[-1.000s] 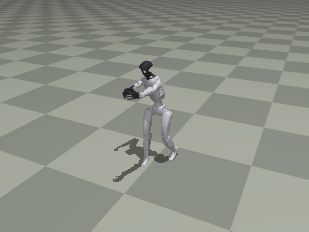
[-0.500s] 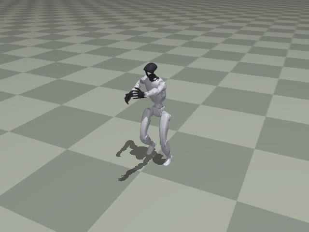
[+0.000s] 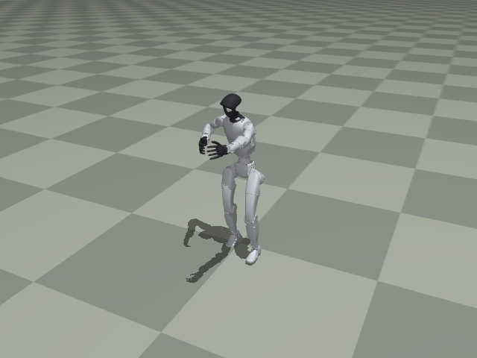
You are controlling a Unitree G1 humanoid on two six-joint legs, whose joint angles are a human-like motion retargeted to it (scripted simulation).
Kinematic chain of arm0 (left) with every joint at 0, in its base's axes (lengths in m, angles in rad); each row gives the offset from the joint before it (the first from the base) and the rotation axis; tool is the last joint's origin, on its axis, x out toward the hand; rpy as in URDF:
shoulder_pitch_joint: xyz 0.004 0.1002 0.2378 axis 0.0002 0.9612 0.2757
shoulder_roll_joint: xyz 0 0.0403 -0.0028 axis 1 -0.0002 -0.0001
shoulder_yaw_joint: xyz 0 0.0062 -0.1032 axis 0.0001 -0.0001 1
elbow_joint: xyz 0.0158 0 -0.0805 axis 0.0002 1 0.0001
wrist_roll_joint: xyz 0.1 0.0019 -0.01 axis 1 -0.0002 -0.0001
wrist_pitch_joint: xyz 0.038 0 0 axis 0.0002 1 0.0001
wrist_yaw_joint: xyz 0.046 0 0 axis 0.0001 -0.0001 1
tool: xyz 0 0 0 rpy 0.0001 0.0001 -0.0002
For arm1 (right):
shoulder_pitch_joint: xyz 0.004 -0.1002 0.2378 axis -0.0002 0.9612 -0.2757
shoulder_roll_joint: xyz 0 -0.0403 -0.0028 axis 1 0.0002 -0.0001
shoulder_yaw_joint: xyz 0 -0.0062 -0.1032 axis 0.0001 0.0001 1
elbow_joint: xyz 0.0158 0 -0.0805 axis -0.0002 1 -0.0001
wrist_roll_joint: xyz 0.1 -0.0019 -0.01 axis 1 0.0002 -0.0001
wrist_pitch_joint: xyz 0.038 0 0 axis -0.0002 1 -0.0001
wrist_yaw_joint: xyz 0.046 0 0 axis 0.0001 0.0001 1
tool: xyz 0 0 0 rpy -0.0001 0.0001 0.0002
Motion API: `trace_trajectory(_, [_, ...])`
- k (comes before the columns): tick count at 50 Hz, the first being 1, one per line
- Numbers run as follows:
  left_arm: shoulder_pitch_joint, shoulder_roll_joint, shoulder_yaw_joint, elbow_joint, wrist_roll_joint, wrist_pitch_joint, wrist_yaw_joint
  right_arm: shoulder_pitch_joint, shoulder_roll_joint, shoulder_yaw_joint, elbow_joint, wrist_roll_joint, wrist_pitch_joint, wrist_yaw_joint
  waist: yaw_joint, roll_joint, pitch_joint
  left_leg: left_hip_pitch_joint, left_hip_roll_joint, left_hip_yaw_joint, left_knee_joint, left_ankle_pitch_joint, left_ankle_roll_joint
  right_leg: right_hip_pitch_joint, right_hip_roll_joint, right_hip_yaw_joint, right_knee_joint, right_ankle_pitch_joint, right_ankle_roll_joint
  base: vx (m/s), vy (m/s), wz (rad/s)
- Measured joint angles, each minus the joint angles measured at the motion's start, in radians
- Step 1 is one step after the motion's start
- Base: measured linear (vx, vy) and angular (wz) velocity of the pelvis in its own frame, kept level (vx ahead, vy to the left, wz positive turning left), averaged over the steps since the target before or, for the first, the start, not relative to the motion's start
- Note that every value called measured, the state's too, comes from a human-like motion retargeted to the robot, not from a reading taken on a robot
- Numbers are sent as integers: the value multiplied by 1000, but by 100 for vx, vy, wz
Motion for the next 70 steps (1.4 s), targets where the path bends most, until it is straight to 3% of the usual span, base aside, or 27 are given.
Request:
trace_trajectory(3, [18, -18, -11, -2, 29, -4, -17, -23, 21, 19, -10, -9, -7, 33, -5, 4, -41, 68, 20, 99, -304, 186, -36, -31, 23, 7, 145, 34, -1, 64, 19, 34])
trace_trajectory(5, [12, -19, -33, -7, 49, 4, -13, -1, 22, -1, -3, -3, 4, 37, -24, 1, -57, 80, 15, 113, -332, 244, -7, -107, 51, 22, 363, 54, 14, 63, 17, 65])
trace_trajectory(8, [-44, -22, -81, -23, 78, 27, 19, 78, 17, -73, 19, 43, 31, 9, -67, -33, -31, 45, -21, 53, -124, 104, 91, -209, 79, 55, 673, 44, 72, 64, 10, 105])
trace_trajectory(10, [-80, -30, -108, -38, 117, 44, 30, 163, 32, -131, 30, 74, 39, 0, -79, -39, 7, 35, -20, 14, 22, -13, 104, -249, 83, 45, 773, -2, 74, 64, 6, 92])
trace_trajectory(12, [-80, -52, -113, -61, 174, 54, 27, 279, 71, -197, 35, 76, 39, 7, -74, -28, 26, 59, -16, -12, 58, -56, 70, -273, 45, 8, 734, -31, 29, 61, 4, 78])
trace_trajectory(15, [12, -92, -62, -125, 241, 40, 12, 456, 131, -292, 30, 35, 31, 37, -92, 12, -1, 134, -39, -71, -57, -4, -17, -253, -31, -39, 458, -28, -40, 58, 0, 121])
trace_trajectory(18, [131, -110, -11, -232, 208, -9, 12, 550, 134, -364, 9, -12, 21, 36, -172, 63, -44, 199, -69, -185, -200, 82, -69, -149, -46, 34, 20, 32, -23, 55, -10, 203])
trace_trajectory(20, [174, -123, -7, -317, 177, -46, 21, 595, 116, -426, -14, -53, 20, 26, -221, 72, -64, 221, -104, -268, -237, 100, -66, -87, -64, 147, -206, 111, 21, 48, -20, 234])
trace_trajectory(22, [176, -136, -20, -400, 180, -74, 33, 621, 94, -481, -26, -95, 21, 13, -237, 65, -69, 205, -138, -335, -182, 60, -42, -63, -86, 212, -283, 182, 49, 38, -27, 202])
trace_trajectory(25, [150, -151, -9, -535, 243, -89, 66, 607, 63, -520, -12, -131, 25, -10, -210, 64, -23, 124, -158, -396, 48, -54, 8, -60, -78, 159, -212, 157, 38, 24, -30, 136])
trace_trajectory(29, [273, -136, 186, -810, 384, -61, 96, 350, 17, -340, 69, -202, 25, -28, -137, 79, 87, 21, -75, -337, 353, -174, 48, -130, 22, 57, 79, -17, -6, 17, -27, 45])
trace_trajectory(32, [607, -145, 428, -1088, 460, -52, 79, 44, 24, -88, 132, -289, 5, -40, -113, 57, 106, 33, -12, -206, 344, -201, 48, -132, 24, 13, 150, -54, 1, 23, -20, 56])
trace_trajectory(35, [1045, -239, 643, -1316, 510, -75, 27, -140, 68, 40, 119, -353, -23, -35, -80, 43, 74, 76, 16, -87, 193, -181, 16, -95, -17, -48, 92, -31, 16, 25, -12, 108])
trace_trajectory(39, [1533, -304, 802, -1472, 525, -96, -79, -206, 121, 29, 72, -369, -51, -39, 4, 26, -10, 107, 59, 134, -33, -88, -6, -45, -85, -172, -52, 48, 29, 22, -5, 172])
trace_trajectory(42, [1773, -231, 871, -1530, 499, -98, -148, -183, 123, -25, 52, -358, -60, -48, 78, 25, -69, 145, 71, 337, -180, -10, -22, -12, -130, -286, -111, 88, 38, 21, 2, 238])
trace_trajectory(45, [1922, -95, 914, -1582, 460, -103, -186, -114, 94, -93, 49, -329, -64, -42, 152, 43, -116, 169, 35, 357, -275, 36, -47, -4, -169, -413, -38, 76, 26, 20, 8, 269])
trace_trajectory(50, [1926, 140, 950, -1635, 451, -106, -173, -60, 91, -157, 93, -354, -49, -65, 252, 30, -99, 125, -70, 94, -195, -8, -20, -118, -342, -564, 464, 55, -37, 16, 8, 281])
trace_trajectory(52, [1867, 197, 946, -1647, 456, -100, -160, -89, 114, -157, 111, -393, -40, -100, 279, 10, -63, 101, -121, 5, -130, -34, -3, -181, -346, -488, 616, 39, -28, 16, -1, 287])
trace_trajectory(54, [1816, 208, 934, -1659, 463, -93, -152, -141, 143, -139, 128, -431, -34, -131, 304, 10, -32, 96, -156, -83, -107, -35, 3, -223, -263, -363, 654, -1, 7, 17, -5, 263])
trace_trajectory(57, [1806, 143, 917, -1675, 453, -89, -155, -252, 188, -68, 165, -450, -35, -157, 339, 38, -11, 134, -180, -210, -175, 16, -6, -229, -145, -215, 515, -41, 17, 19, -5, 219])
trace_trajectory(61, [1927, -10, 898, -1677, 376, -94, -191, -433, 250, 103, 261, -373, -55, -170, 323, 82, -44, 190, -200, -409, -312, 108, -31, -166, -86, -37, 135, 4, -34, 20, -5, 236])
trace_trajectory(65, [1976, -112, 824, -1639, 313, -58, -212, -628, 282, 229, 369, -297, -58, -229, 295, 83, -56, 141, -296, -584, -222, 48, -13, -98, -98, 177, -42, 32, -4, 13, -12, 290])
trace_trajectory(68, [1875, -148, 779, -1594, 333, 6, -194, -866, 288, 287, 484, -247, -46, -349, 319, 88, 41, 19, -284, -407, 35, -97, 63, -65, -161, 42, 44, -106, 1, 7, -18, 263])
trace_trajectory(70, [1887, -171, 765, -1591, 320, 7, -163, -927, 303, 269, 553, -220, -45, -403, 358, 101, 13, -51, -192, -218, 158, -172, 102, -56, -183, -72, 91, -175, 30, 20, -16, 210])
